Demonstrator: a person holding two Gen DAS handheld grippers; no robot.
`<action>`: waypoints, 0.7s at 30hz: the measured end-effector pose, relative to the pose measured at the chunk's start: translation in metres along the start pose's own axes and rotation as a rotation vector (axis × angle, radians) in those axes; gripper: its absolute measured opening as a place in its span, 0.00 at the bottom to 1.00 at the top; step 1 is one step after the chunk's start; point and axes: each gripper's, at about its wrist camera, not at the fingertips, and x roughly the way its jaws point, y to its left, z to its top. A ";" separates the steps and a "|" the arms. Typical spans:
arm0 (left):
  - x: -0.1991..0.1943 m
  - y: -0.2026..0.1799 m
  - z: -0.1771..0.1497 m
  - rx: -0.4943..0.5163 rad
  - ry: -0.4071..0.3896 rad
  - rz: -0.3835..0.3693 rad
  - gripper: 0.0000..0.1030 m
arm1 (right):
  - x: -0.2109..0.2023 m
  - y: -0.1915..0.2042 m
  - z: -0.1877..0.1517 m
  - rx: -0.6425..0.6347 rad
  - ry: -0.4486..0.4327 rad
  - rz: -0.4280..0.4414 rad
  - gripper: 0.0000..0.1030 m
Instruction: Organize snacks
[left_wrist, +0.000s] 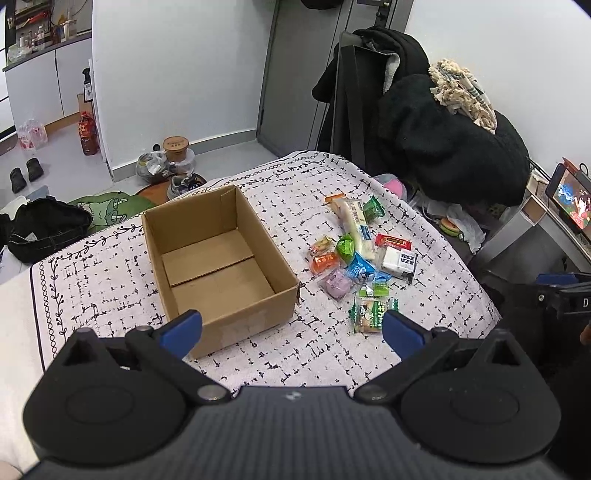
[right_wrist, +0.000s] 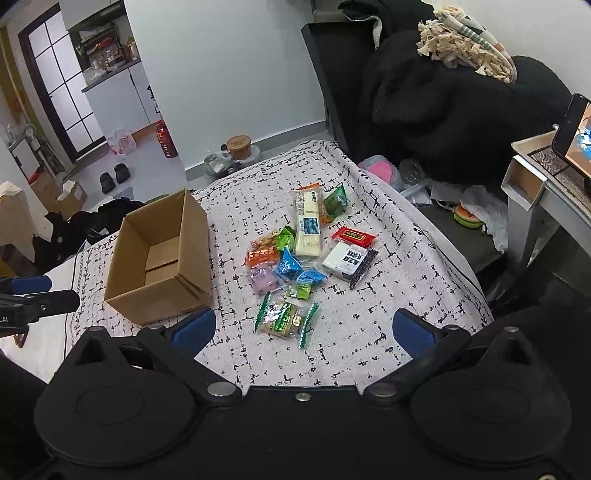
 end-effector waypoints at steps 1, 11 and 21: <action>-0.001 -0.001 0.000 0.000 -0.001 0.001 1.00 | 0.000 0.000 0.000 -0.001 0.000 0.001 1.00; -0.003 -0.002 -0.002 0.002 -0.007 0.001 1.00 | -0.001 0.000 -0.001 -0.002 -0.007 0.001 1.00; -0.003 -0.002 -0.004 -0.005 -0.007 -0.003 1.00 | -0.002 0.001 0.000 -0.007 -0.010 -0.001 1.00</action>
